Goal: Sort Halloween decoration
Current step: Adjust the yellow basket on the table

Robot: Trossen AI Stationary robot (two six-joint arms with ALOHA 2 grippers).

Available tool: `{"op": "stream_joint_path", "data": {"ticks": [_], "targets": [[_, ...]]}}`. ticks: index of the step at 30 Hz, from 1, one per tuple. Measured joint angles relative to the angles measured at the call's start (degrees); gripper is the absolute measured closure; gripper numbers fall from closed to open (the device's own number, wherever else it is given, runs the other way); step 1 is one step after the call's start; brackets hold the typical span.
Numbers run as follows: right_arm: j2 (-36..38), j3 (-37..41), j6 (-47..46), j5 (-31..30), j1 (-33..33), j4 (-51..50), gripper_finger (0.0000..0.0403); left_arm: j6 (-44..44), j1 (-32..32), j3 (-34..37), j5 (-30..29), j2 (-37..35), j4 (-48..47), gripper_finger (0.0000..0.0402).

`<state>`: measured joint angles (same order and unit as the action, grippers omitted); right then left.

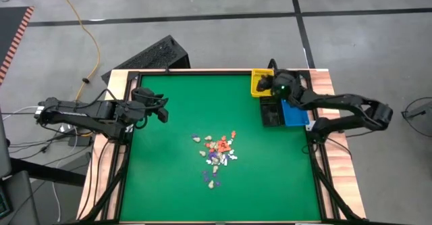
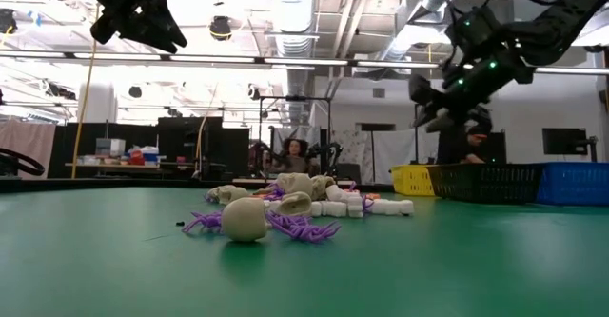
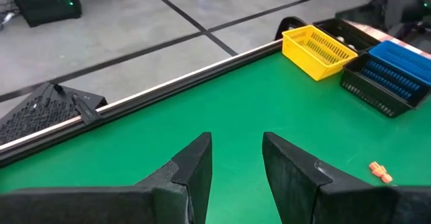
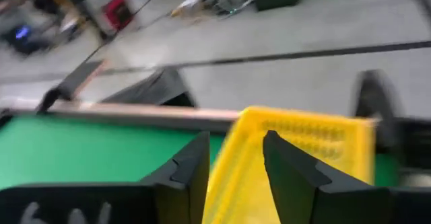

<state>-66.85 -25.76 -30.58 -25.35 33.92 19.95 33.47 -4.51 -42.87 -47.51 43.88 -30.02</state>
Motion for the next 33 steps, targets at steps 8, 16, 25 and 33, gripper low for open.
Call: {"op": "stream_joint_path", "data": {"ticks": [8, 16, 25, 33], "targets": [[-10.5, -7.7, 1.3, 0.1, -9.2, 0.0, 0.0316, 0.1, 0.0, 0.0, -1.1, 0.0, 0.0, 0.0280], [-25.1, -19.4, 1.1, -0.1, -11.9, 0.1, 0.0375, 0.2, 0.0, 0.0, -1.3, 0.5, 0.0, 0.0280], [-36.0, -27.6, 1.4, 1.7, -12.5, 0.0, 0.0389, 0.2, 0.0, 0.0, -0.9, 0.5, -0.1, 0.0280], [-38.4, -27.4, 0.5, 1.0, -11.1, -2.5, 0.0389, 0.2, 0.0, 0.0, -0.9, 0.5, -0.3, 0.0280]]}}
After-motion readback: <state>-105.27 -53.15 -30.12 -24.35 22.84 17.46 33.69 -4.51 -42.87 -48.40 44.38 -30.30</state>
